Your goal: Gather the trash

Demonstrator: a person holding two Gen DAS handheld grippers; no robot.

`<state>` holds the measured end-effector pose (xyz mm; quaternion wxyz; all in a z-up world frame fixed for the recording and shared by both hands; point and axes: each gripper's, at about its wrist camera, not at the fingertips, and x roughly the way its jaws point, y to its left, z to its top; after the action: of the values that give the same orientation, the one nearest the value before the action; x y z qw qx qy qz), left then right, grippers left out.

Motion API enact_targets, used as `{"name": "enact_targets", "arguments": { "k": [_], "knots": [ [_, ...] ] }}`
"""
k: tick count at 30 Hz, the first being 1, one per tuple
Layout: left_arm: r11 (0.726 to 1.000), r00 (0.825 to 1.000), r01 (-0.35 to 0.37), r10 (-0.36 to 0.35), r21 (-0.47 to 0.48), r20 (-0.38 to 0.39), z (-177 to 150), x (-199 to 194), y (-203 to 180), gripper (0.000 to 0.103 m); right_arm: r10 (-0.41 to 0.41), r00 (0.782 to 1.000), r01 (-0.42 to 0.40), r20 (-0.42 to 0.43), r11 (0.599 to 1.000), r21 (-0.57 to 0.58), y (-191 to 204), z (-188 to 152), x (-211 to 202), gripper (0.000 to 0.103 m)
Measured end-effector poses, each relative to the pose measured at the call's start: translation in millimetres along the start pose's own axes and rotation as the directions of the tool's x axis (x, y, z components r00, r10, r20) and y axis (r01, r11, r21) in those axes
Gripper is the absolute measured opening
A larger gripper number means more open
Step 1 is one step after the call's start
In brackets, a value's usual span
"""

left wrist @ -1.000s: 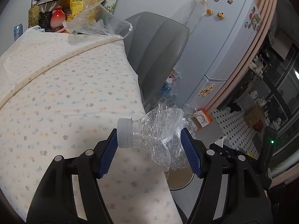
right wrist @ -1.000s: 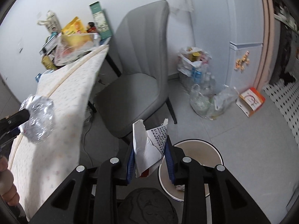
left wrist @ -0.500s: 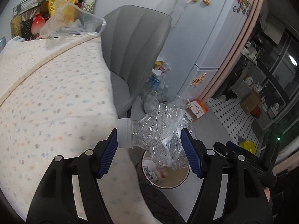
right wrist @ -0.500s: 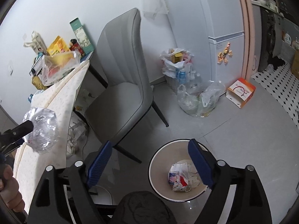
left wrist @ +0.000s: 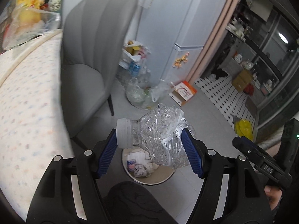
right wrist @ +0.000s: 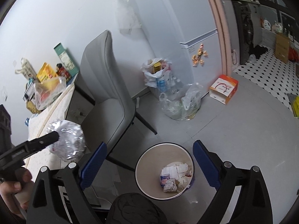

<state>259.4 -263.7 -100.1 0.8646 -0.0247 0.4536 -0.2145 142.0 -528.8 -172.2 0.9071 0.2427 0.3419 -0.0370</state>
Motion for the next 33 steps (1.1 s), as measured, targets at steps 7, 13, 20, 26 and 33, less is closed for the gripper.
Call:
{"name": "enact_targets", "arguments": {
  "k": [7, 13, 20, 26, 33],
  "knots": [
    [1.000, 1.000, 0.008, -0.008, 0.011, 0.015, -4.5, 8.9, -20.3, 0.097, -0.022, 1.000, 0.022, 0.018, 0.999, 0.031, -19.2, -2.1, -10.2, 0.091],
    [1.000, 1.000, 0.002, -0.002, -0.019, 0.011, -7.3, 2.9, -9.5, 0.097, -0.011, 1.000, 0.011, 0.001, 0.999, 0.030, -15.5, -8.1, -5.0, 0.091],
    [0.999, 0.998, -0.023, 0.025, -0.037, 0.055, -8.9, -24.7, 4.0, 0.097, 0.013, 1.000, -0.013, -0.004, 1.000, -0.011, 4.8, -7.4, -13.0, 0.091],
    [0.996, 0.992, -0.057, 0.064, -0.070, 0.105, -14.9, -57.2, 19.1, 0.097, 0.044, 0.999, -0.045, -0.005, 0.995, -0.088, 36.7, -7.7, -25.6, 0.091],
    [0.992, 0.983, -0.081, 0.095, -0.097, 0.154, -19.8, -93.7, 46.4, 0.097, 0.089, 0.996, -0.087, 0.005, 0.986, -0.141, 73.9, -4.4, -40.4, 0.092]
  ]
}}
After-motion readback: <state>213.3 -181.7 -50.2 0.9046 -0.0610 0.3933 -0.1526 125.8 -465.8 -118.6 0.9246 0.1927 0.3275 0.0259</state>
